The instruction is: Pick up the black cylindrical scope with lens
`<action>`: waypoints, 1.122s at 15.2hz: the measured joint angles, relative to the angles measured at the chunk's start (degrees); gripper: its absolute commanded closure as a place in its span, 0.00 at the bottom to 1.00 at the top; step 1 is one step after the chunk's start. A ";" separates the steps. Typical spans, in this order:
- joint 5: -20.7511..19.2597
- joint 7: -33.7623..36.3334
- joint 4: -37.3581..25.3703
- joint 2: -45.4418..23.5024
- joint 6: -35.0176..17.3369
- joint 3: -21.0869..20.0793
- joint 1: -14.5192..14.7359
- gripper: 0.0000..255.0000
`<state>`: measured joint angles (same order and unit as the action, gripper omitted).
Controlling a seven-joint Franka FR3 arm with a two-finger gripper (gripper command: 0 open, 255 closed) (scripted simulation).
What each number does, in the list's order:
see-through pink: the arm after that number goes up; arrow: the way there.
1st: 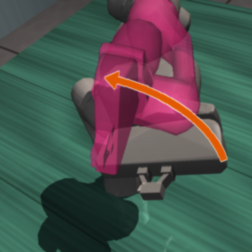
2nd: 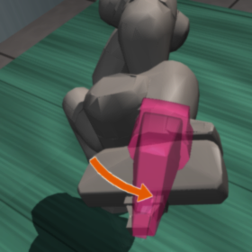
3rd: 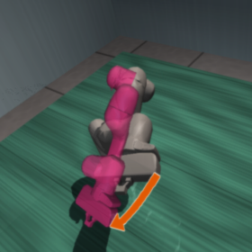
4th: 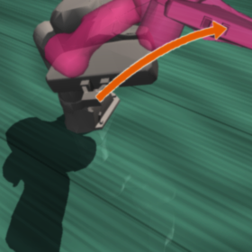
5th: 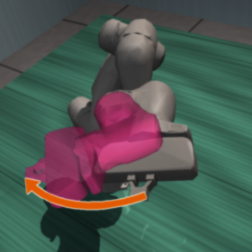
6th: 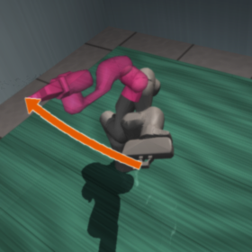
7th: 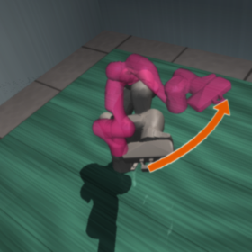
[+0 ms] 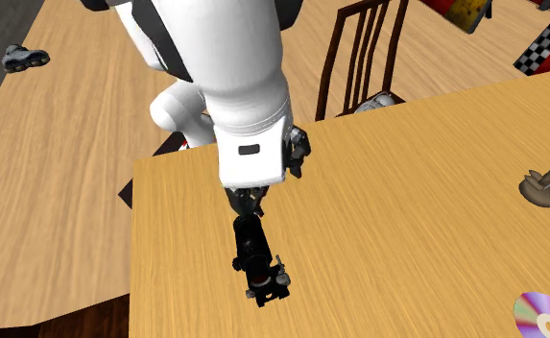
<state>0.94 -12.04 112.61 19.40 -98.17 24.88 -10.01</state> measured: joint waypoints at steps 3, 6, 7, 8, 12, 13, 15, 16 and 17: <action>2.15 -3.17 -4.33 -5.32 -0.14 3.76 -0.84 0.00; 5.02 -6.46 -8.69 -10.73 0.10 7.29 -1.99 0.00; 6.16 -7.49 -10.44 -12.67 0.46 8.38 -2.44 0.00; 7.15 -8.38 -12.07 -14.31 0.93 9.20 -2.84 0.00; 8.12 -9.46 -10.96 -15.78 -1.22 9.82 -3.20 0.00; 8.27 -9.68 -10.49 -16.01 -1.84 9.89 -3.24 0.00; 8.19 -9.81 -8.40 -15.77 -3.71 9.81 -3.20 0.00; 8.16 -9.90 -7.90 -15.70 -4.14 9.81 -3.21 0.00; 8.15 -9.98 -7.64 -15.67 -4.38 9.84 -3.23 1.00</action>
<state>9.08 -22.02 104.97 3.73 -102.55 34.72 -13.25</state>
